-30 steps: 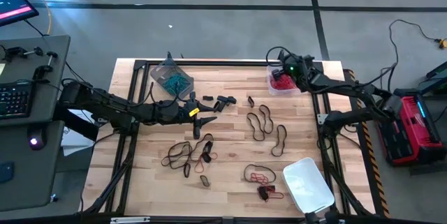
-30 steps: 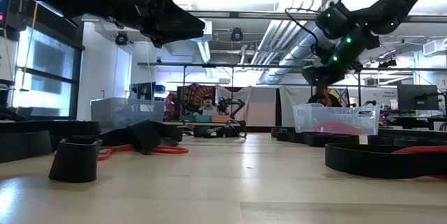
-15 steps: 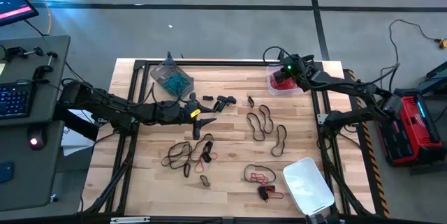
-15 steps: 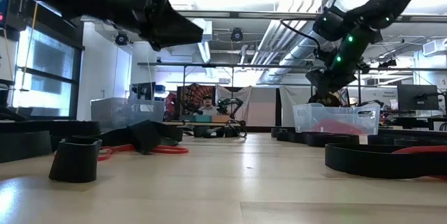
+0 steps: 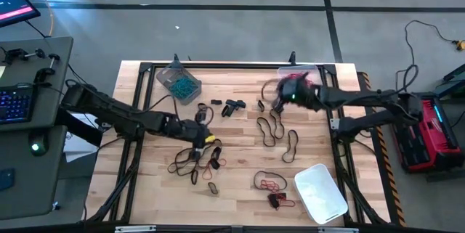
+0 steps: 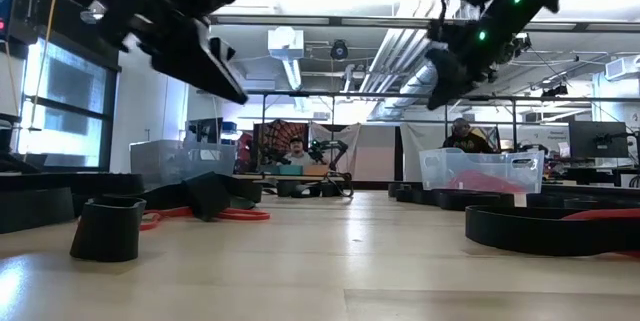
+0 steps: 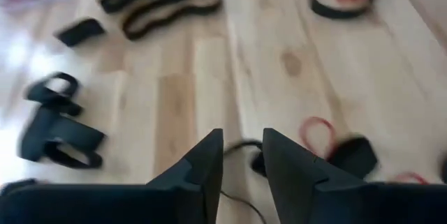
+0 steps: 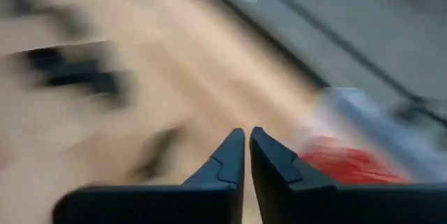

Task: Sort rubber bands into baskets
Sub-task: Put the red rubber band into the transparent bin

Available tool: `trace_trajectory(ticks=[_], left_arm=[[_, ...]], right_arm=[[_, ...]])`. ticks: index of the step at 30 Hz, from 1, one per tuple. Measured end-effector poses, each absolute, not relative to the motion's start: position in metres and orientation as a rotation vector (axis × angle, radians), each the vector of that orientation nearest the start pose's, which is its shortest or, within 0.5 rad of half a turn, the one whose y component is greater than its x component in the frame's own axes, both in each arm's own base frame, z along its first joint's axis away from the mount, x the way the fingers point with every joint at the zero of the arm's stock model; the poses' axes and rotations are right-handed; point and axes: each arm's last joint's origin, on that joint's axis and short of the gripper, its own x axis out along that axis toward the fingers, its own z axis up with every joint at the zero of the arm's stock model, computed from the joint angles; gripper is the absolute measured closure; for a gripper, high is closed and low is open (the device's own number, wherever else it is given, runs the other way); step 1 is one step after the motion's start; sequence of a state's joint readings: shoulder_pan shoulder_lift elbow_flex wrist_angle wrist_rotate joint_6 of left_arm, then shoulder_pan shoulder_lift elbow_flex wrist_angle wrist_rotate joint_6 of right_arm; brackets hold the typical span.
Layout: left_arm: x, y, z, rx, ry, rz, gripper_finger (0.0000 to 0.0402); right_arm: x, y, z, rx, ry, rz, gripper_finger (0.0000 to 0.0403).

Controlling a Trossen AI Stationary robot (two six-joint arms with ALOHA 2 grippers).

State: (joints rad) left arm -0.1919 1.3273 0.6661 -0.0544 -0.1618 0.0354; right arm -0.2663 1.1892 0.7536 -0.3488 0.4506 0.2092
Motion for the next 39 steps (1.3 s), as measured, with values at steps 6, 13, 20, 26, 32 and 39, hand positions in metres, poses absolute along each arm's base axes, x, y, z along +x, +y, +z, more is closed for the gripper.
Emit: trace_trajectory(ticks=[6, 13, 20, 26, 32, 39], left_arm=[[0.251, -0.061, 0.191, 0.177, 0.706, -0.092, 0.0329], [0.245, -0.065, 0.178, 0.157, 0.558, -0.068, 0.0377], [0.244, -0.064, 0.176, 0.125, 0.539, -0.061, 0.04], [0.245, -0.065, 0.178, 0.146, 0.512, -0.068, 0.0399], [0.249, -0.065, 0.184, 0.15, 0.444, -0.072, 0.0399], [0.248, -0.067, 0.184, 0.142, 0.444, -0.076, 0.0398]], right_arm=[[0.249, -0.008, 0.229, 0.158, 0.667, -0.412, 0.0366], [0.28, 0.049, 0.211, 0.125, 0.594, -0.206, 0.0366], [0.324, 0.076, 0.196, 0.1, 0.664, -0.169, 0.0365], [0.37, 0.094, 0.184, 0.067, 0.74, -0.165, 0.0361], [0.399, 0.102, 0.17, 0.065, 0.809, -0.158, 0.0313], [0.415, 0.113, 0.148, 0.063, 0.843, -0.141, 0.026]])
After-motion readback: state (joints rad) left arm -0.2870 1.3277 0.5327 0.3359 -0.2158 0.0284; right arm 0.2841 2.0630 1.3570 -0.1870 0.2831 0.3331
